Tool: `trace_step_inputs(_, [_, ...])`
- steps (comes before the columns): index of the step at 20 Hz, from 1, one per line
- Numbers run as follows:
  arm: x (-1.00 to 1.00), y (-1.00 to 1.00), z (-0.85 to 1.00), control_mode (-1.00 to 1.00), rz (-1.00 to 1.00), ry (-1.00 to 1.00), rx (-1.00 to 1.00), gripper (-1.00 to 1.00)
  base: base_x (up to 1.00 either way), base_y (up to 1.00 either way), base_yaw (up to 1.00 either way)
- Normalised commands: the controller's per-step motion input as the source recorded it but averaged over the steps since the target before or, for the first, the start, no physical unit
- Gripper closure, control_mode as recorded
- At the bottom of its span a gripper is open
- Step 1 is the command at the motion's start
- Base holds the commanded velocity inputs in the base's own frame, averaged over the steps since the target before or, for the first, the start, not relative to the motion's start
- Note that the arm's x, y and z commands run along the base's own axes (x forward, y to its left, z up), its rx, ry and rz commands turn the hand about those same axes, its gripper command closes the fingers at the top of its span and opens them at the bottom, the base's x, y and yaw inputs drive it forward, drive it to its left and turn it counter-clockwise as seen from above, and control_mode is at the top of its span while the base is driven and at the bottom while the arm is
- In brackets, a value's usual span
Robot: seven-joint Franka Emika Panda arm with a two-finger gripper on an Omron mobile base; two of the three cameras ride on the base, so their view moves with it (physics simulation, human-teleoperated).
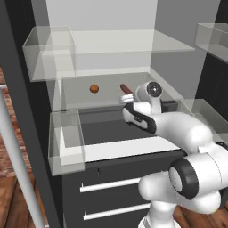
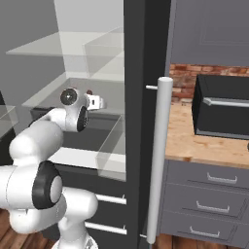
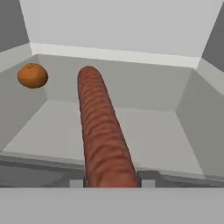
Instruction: Move the tangerine and sausage from the second highest shelf to the top shelf to make space. Then, place the pitcher from the counter on the cleared second highest shelf.
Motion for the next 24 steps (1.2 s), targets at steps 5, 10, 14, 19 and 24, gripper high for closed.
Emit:
trace_step_inputs(5, [-1.00, 0.22, 0.97, -1.00, 0.03, 0.00, -0.09, 1.00, 0.00, 0.00, 0.00])
trace_step_inputs(10, [-1.00, 0.22, 0.81, -1.00, 0.08, -0.01, -0.08, 1.00, 0.00, 0.00, 0.00])
trace_step_inputs(14, [-0.90, 0.09, 0.84, -1.00, 0.06, -0.06, -0.03, 1.00, 0.00, 0.00, 0.00])
trace_step_inputs(19, [-0.47, 0.00, 0.90, -1.00, 0.00, -0.16, 0.00, 1.00, 0.00, 0.00, 0.00])
trace_step_inputs(24, [-0.01, 0.00, 0.69, -1.00, 0.00, -0.08, 0.00, 1.00, 0.00, 0.00, 0.00])
